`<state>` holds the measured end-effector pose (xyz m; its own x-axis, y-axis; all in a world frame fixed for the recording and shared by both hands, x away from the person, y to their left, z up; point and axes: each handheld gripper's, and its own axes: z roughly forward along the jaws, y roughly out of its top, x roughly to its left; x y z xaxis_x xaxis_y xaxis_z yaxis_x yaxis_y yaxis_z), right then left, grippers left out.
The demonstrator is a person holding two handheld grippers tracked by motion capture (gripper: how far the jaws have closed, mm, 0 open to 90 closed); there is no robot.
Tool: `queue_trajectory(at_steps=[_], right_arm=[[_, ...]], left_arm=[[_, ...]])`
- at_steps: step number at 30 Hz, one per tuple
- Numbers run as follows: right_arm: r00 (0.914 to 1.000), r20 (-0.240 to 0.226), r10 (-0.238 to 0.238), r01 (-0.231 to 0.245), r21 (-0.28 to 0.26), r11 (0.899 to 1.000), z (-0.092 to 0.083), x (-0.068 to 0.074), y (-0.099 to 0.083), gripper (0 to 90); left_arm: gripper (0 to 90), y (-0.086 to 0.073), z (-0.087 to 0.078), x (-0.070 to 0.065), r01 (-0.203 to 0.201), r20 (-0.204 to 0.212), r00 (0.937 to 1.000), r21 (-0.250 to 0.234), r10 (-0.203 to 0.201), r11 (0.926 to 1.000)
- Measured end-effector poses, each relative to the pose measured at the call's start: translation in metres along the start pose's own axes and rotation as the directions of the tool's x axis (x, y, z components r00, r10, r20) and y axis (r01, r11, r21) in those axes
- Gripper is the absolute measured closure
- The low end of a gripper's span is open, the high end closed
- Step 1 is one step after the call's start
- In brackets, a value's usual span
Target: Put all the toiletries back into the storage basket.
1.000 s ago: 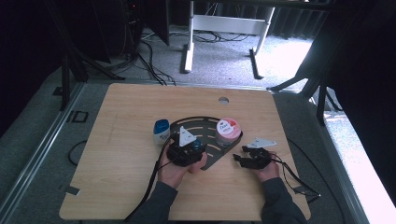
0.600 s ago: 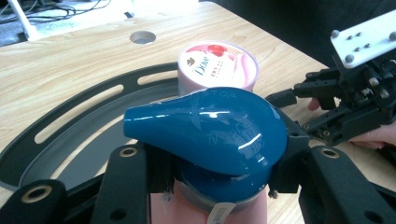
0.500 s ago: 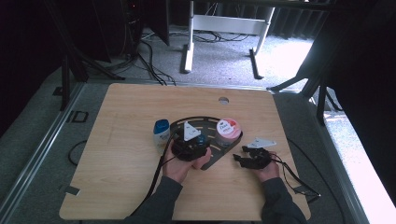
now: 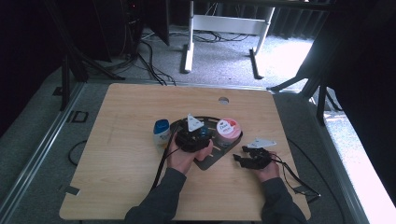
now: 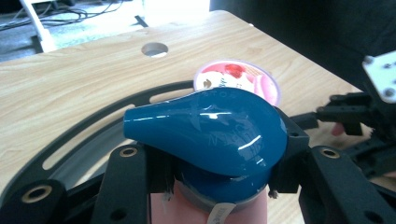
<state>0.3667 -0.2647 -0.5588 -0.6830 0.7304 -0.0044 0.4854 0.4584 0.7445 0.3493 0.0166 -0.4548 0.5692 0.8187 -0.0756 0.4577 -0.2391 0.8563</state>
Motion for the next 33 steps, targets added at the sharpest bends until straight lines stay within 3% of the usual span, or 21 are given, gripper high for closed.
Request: queue_trajectory(at_steps=[33], right_arm=[[1.0, -0.001, -0.002, 0.002, 0.0, 1.0, 0.0, 0.0, 0.0, 41.0]], left_arm=[[52.8, 0.028, 0.036, 0.016, -0.003, -0.088, 0.9962, -0.004, 0.003, 1.0]])
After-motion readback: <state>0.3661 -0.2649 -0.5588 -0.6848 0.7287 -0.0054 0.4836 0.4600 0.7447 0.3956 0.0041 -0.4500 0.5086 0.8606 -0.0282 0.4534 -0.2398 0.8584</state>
